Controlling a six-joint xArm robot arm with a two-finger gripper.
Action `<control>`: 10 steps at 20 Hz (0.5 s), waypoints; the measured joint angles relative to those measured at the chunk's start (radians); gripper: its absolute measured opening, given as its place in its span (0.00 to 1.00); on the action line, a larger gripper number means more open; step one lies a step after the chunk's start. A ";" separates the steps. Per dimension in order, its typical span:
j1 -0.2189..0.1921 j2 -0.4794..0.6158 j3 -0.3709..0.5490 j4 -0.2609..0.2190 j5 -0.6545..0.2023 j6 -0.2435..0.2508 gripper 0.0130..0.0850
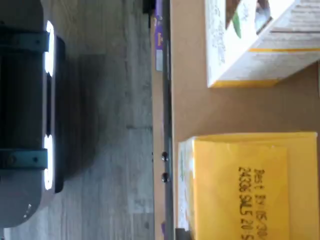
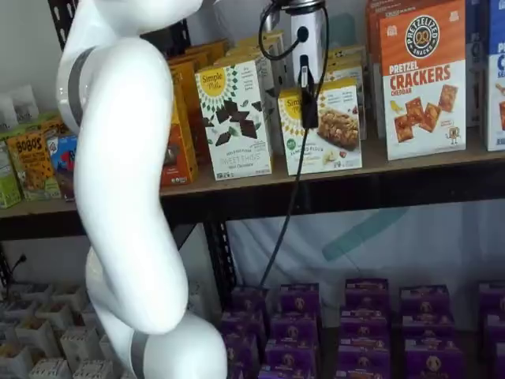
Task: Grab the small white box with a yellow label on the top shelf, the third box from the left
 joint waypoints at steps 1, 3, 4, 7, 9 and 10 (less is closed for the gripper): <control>-0.003 -0.002 -0.006 0.005 0.018 -0.001 0.33; -0.009 -0.020 -0.002 0.012 0.035 -0.004 0.33; -0.011 -0.031 0.004 0.015 0.040 -0.005 0.33; -0.026 -0.063 0.017 0.027 0.069 -0.014 0.33; -0.038 -0.093 0.032 0.034 0.092 -0.022 0.33; -0.042 -0.108 0.040 0.034 0.100 -0.026 0.33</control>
